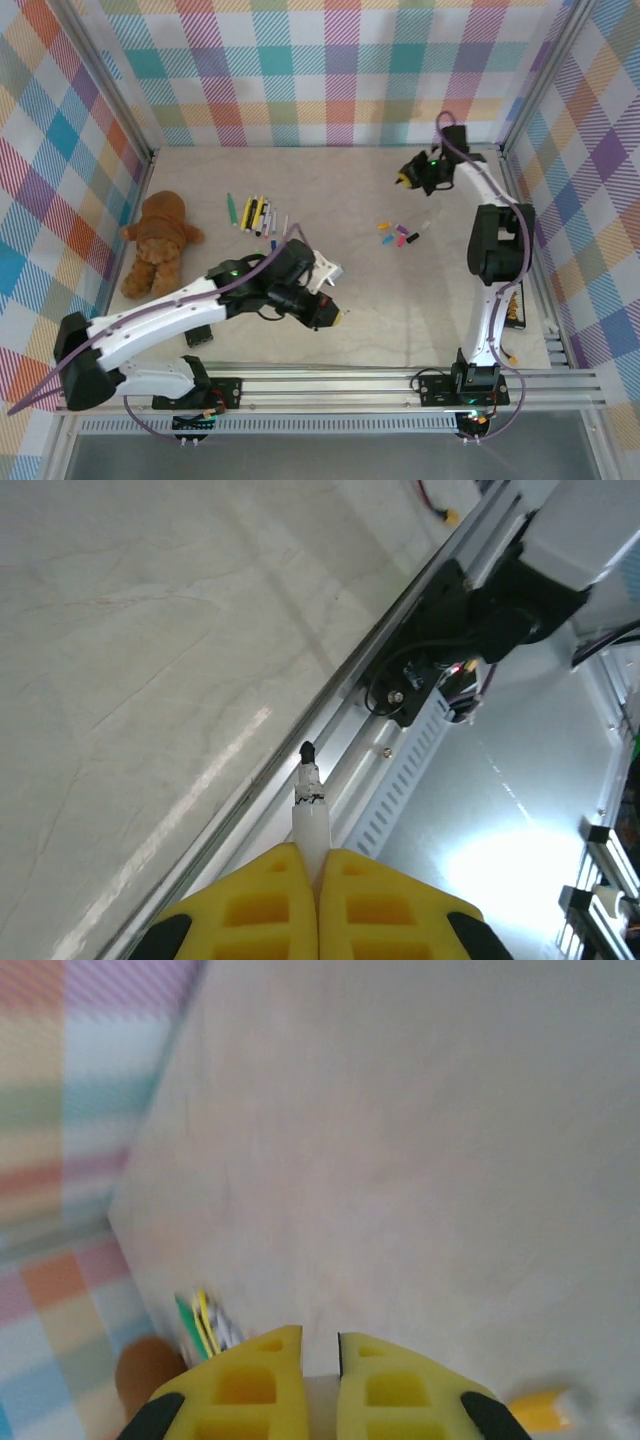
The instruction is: Open the pen caps
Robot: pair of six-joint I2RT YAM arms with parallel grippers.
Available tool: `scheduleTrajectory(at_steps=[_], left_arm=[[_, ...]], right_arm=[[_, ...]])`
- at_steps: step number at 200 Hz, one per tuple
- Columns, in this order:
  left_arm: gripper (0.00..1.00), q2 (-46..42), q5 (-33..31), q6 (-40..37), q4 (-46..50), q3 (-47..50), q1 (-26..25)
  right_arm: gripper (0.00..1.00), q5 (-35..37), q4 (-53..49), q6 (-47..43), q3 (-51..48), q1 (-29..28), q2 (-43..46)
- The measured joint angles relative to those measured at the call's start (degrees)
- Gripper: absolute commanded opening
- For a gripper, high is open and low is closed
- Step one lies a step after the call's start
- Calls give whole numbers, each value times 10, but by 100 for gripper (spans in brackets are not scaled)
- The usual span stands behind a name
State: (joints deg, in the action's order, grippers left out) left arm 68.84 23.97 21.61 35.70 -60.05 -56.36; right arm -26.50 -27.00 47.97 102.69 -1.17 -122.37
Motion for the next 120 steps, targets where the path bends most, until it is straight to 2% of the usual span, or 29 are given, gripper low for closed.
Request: scheduleTrajectory(at_steps=[28, 64, 89, 120], left_arm=[[0, 19, -24, -12, 53, -38, 76], [0, 146, -81, -19, 44, -88, 172], [0, 246, -136, -14, 37, -140, 205], [0, 355, -210, -10, 31, -209, 221]], right_arm=[[0, 35, -3, -20, 27, -12, 0], [0, 83, -28, -57, -15, -63, 3], [0, 109, -43, -80, -84, -74, 22], [0, 152, -64, -115, -126, -79, 50]])
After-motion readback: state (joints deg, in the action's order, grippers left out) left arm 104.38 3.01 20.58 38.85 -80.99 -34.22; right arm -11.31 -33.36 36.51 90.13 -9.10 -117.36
